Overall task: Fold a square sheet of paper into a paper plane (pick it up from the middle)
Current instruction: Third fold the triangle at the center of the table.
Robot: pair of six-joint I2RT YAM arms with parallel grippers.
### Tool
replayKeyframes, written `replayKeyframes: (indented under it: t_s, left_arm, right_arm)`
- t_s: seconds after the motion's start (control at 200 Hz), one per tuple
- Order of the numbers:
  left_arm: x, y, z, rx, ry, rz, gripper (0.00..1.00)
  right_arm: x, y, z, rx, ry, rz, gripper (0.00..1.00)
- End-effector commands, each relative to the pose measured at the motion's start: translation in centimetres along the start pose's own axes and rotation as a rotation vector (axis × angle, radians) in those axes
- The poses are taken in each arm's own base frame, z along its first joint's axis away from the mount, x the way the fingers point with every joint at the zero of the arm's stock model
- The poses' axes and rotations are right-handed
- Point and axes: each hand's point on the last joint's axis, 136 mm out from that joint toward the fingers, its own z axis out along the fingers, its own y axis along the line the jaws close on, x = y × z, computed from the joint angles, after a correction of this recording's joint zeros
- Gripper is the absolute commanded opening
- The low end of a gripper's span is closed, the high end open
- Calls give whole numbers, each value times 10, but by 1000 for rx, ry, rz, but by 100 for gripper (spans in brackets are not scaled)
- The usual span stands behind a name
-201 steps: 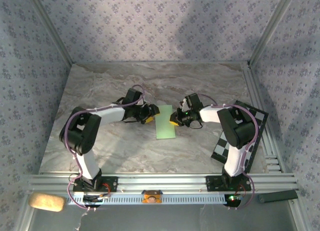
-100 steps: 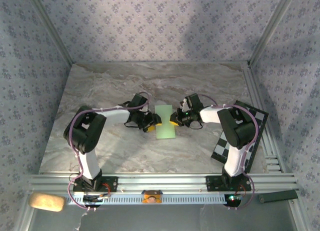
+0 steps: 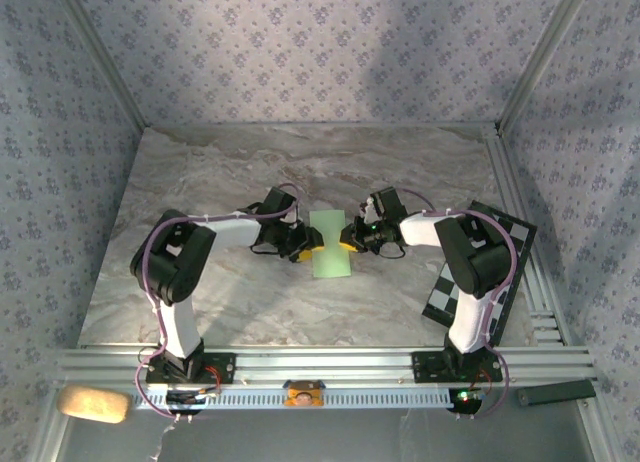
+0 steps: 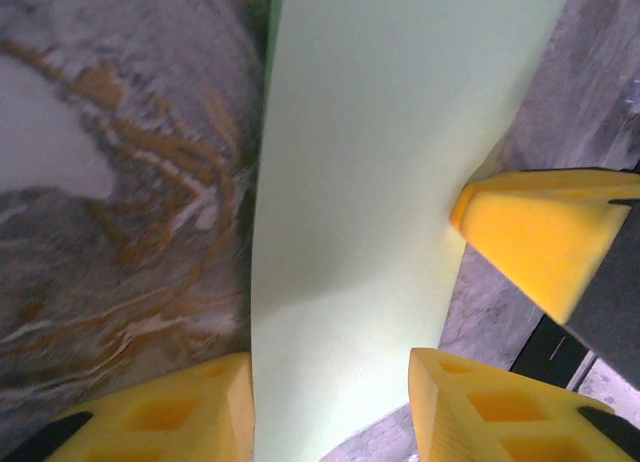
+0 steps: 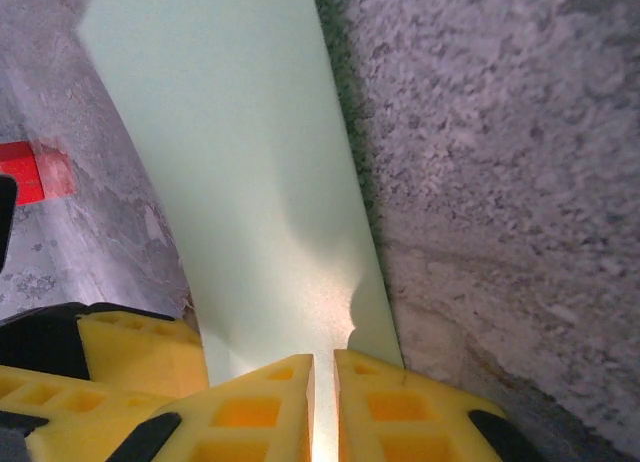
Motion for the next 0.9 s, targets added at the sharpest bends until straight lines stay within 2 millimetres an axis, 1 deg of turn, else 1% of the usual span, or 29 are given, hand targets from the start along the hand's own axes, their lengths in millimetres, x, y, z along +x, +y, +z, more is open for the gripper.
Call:
replayKeyframes:
  t_s: [0.0, 0.25, 0.45, 0.58, 0.685, 0.84, 0.895]
  left_arm:
    - [-11, -13, 2, 52, -34, 12, 43]
    - [-27, -16, -5, 99, -101, -6, 42]
    - [-37, -19, -6, 121, -117, -12, 41]
    - [-40, -16, -4, 112, -118, -31, 34]
    - [-38, -15, -2, 111, -109, -35, 26]
    - [-34, -11, -5, 98, -108, -42, 17]
    - [-33, -10, -6, 93, -106, -46, 11]
  right_arm:
    - [34, -45, 11, 136, 87, 104, 15]
    - [34, -44, 10, 135, 84, 104, 15]
    - [32, -41, 11, 122, 82, 98, 15]
    - [30, -37, 10, 101, 83, 87, 15]
    - [29, -33, 10, 92, 77, 80, 16]
    - [24, -21, 6, 54, 57, 49, 18]
    - [22, -16, 3, 45, 46, 37, 18]
